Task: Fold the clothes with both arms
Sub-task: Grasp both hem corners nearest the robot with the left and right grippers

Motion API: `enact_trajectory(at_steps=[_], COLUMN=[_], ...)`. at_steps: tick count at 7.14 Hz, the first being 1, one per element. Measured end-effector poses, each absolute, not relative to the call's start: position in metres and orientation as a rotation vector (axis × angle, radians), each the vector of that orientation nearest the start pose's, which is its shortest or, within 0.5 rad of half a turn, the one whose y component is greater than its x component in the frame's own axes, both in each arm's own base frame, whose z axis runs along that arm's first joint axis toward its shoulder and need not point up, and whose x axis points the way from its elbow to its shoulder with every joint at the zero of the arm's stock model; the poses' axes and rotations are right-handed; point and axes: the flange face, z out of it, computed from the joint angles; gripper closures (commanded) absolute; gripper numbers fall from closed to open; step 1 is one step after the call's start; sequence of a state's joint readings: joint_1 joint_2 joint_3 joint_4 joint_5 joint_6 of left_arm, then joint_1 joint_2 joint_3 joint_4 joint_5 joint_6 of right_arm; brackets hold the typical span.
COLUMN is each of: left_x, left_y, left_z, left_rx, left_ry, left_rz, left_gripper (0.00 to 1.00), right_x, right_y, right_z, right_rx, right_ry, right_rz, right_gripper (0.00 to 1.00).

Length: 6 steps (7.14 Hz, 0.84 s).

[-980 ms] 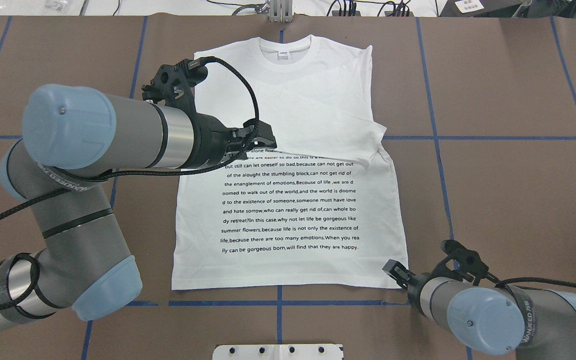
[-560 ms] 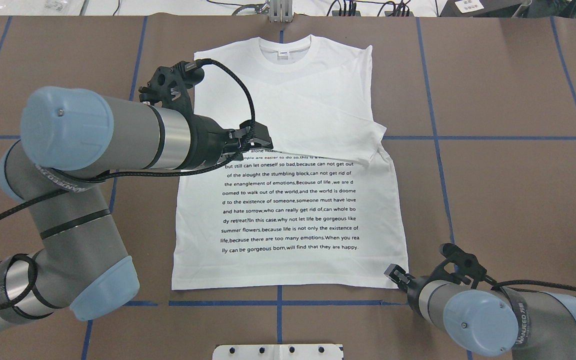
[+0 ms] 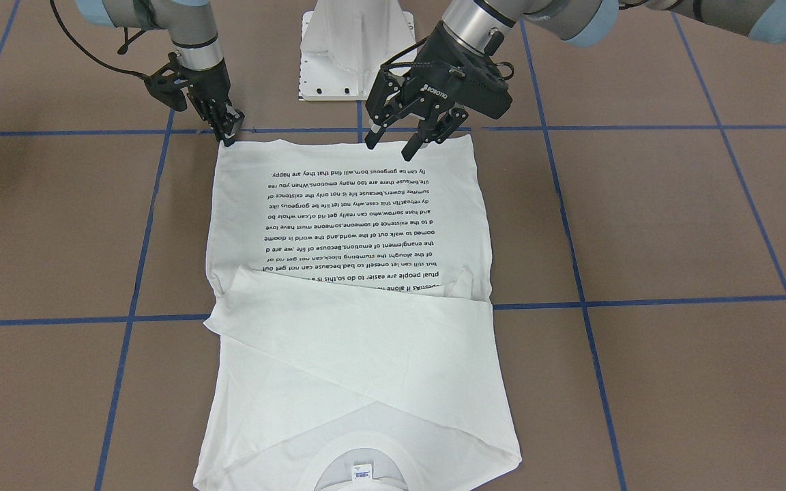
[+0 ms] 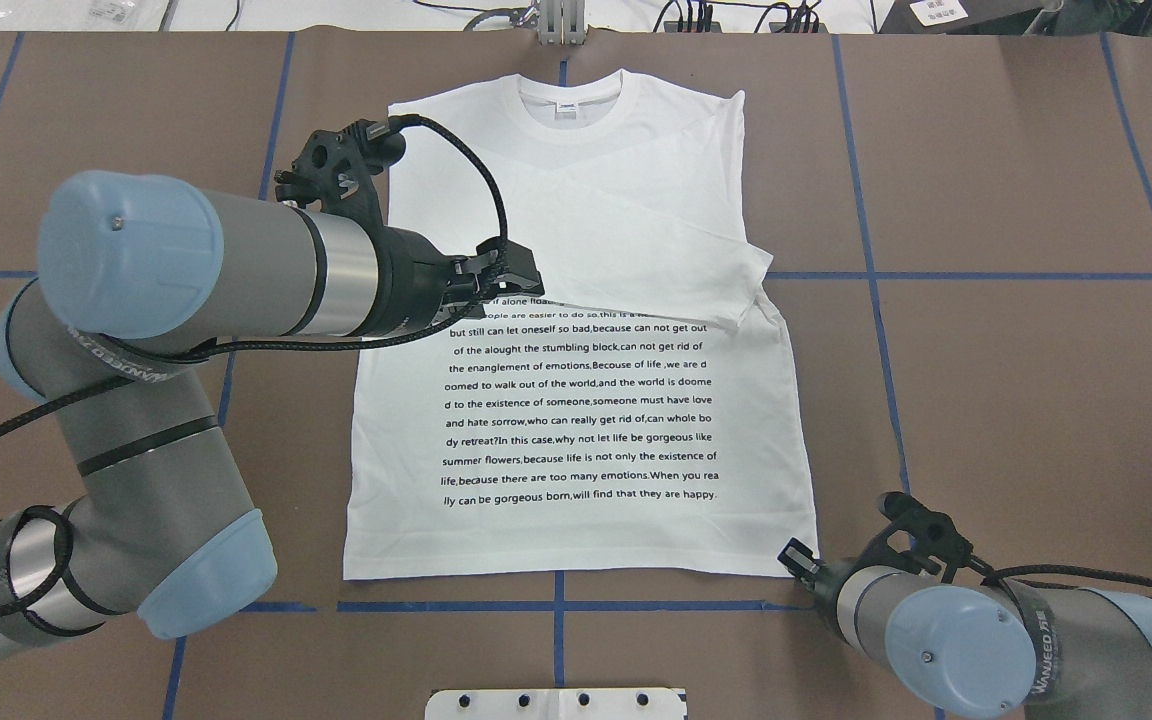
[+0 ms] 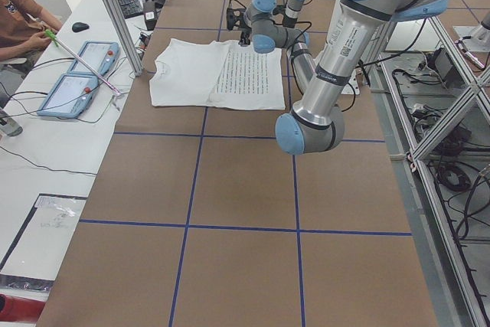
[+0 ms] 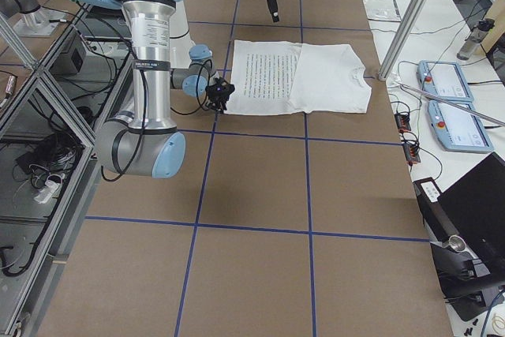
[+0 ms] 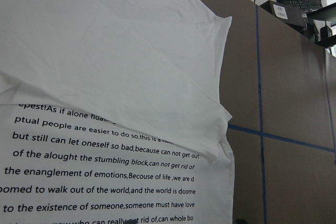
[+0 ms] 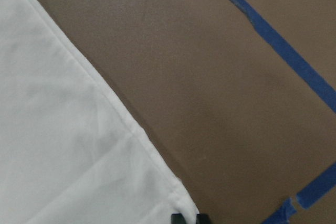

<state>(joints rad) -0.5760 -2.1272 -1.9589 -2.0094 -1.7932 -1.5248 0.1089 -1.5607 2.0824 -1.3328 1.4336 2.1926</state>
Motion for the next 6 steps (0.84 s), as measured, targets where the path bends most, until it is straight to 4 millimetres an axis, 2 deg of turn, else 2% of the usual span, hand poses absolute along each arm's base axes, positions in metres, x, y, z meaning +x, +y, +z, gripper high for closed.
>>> enact_trajectory(at_steps=[2, 3, 4, 5, 6], left_x=[0.416, 0.417, 0.42, 0.424, 0.431], left_y=[-0.403, -0.402, -0.396, -0.379, -0.354], left_z=[0.127, 0.137, 0.163, 0.201, 0.246], left_rx=[0.236, 0.206, 0.159, 0.122, 0.106], left_ry=[1.372, 1.356, 1.315, 1.255, 1.174], left_rz=[-0.298, -0.326, -0.362, -0.379, -0.385], left_gripper=[0.31, 0.31, 0.32, 0.33, 0.33], right_x=[-0.462, -0.455, -0.45, -0.445, -0.435], right_y=[-0.199, -0.199, -0.199, -0.198, -0.198], right_z=[0.389, 0.383, 0.379, 0.376, 0.375], right_rx=[-0.071, -0.074, -0.077, -0.078, -0.079], right_ry=[-0.794, -0.806, -0.815, -0.82, -0.822], right_rz=[0.744, 0.745, 0.746, 0.746, 0.746], right_gripper=[1.0, 1.0, 1.0, 1.0, 1.0])
